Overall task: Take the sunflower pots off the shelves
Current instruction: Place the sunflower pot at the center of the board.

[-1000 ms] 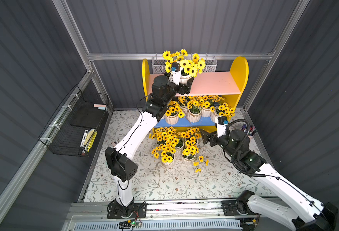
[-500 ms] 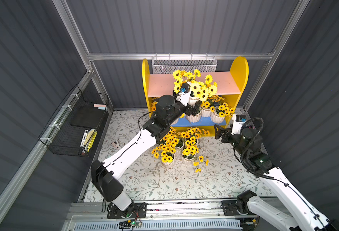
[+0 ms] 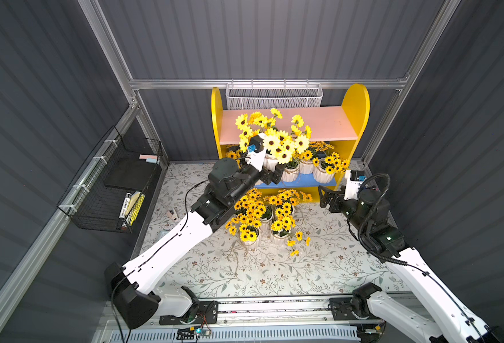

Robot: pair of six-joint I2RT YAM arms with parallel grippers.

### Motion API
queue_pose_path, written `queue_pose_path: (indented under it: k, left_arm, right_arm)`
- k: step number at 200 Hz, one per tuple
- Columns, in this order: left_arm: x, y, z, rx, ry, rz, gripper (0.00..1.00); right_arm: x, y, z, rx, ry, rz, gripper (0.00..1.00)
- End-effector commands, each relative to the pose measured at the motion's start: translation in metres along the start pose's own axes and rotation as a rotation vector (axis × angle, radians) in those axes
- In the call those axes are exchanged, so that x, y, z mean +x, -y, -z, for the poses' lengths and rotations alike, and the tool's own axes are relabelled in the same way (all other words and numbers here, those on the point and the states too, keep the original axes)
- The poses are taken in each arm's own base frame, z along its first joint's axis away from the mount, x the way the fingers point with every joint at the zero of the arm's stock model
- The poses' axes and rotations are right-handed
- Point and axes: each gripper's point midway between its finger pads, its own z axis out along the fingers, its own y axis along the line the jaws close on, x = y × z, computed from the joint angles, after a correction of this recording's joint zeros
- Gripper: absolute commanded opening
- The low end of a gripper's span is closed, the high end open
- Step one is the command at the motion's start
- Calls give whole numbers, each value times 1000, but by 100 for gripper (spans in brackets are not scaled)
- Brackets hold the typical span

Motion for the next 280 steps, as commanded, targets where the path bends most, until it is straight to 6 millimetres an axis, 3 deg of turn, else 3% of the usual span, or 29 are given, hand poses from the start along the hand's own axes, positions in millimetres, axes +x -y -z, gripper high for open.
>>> queue_pose_path:
  k: [1, 29, 65, 81, 102, 121, 139, 173, 184, 222, 251, 280]
  left_arm:
    - [-5, 0, 46, -24, 57, 81, 0]
    - [37, 4, 88, -34, 10, 153, 0]
    - [85, 28, 105, 38, -52, 221, 0]
    - [101, 50, 100, 88, -80, 218, 0]
    - [103, 91, 89, 176, -57, 187, 0]
    - [103, 126, 82, 244, -23, 177, 0]
    - [104, 146, 77, 291, 5, 203, 0]
    - [116, 194, 52, 389, 37, 215, 0]
    - [117, 204, 44, 399, 62, 228, 0]
    - [149, 226, 20, 365, 66, 235, 0]
    - [167, 250, 5, 348, 66, 244, 0]
    - [201, 271, 5, 280, 52, 272, 0]
  right_arm:
    - [0, 2, 6, -6, -17, -50, 97]
    - [11, 3, 8, -16, -44, -65, 97]
    - [22, 12, 9, 24, -67, -35, 96]
    - [24, 18, 7, 52, -71, -40, 96]
    - [27, 30, 0, 98, -78, -65, 96]
    - [25, 51, -4, 156, -86, -124, 96]
    - [24, 73, -5, 195, -87, -199, 96]
    - [24, 113, 3, 256, -65, -371, 97]
    - [24, 126, 8, 290, -50, -403, 97]
    - [17, 159, 22, 350, 3, -511, 97]
    - [13, 166, 26, 337, 26, -538, 97]
    - [12, 159, 24, 288, 19, -545, 97]
